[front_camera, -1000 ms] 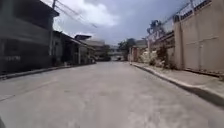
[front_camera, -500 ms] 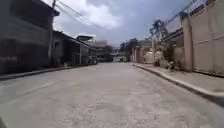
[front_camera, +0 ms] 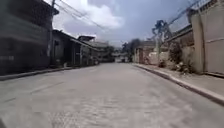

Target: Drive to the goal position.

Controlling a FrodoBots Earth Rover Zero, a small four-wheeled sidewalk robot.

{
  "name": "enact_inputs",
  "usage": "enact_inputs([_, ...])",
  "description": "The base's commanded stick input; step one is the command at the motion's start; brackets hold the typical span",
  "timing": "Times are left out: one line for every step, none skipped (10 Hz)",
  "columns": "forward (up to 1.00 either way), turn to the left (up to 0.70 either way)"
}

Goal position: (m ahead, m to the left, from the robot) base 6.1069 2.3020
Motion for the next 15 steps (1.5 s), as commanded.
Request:
enact_inputs([1.00,0.00])
enact_inputs([1.00,0.00])
enact_inputs([1.00,0.00])
enact_inputs([1.00,0.00])
enact_inputs([1.00,0.00])
enact_inputs([1.00,0.00])
enact_inputs([1.00,0.00])
enact_inputs([1.00,0.00])
enact_inputs([1.00,0.00])
enact_inputs([1.00,0.00])
enact_inputs([1.00,0.00])
enact_inputs([1.00,0.00])
enact_inputs([1.00,0.00])
enact_inputs([1.00,0.00])
enact_inputs([1.00,0.00])
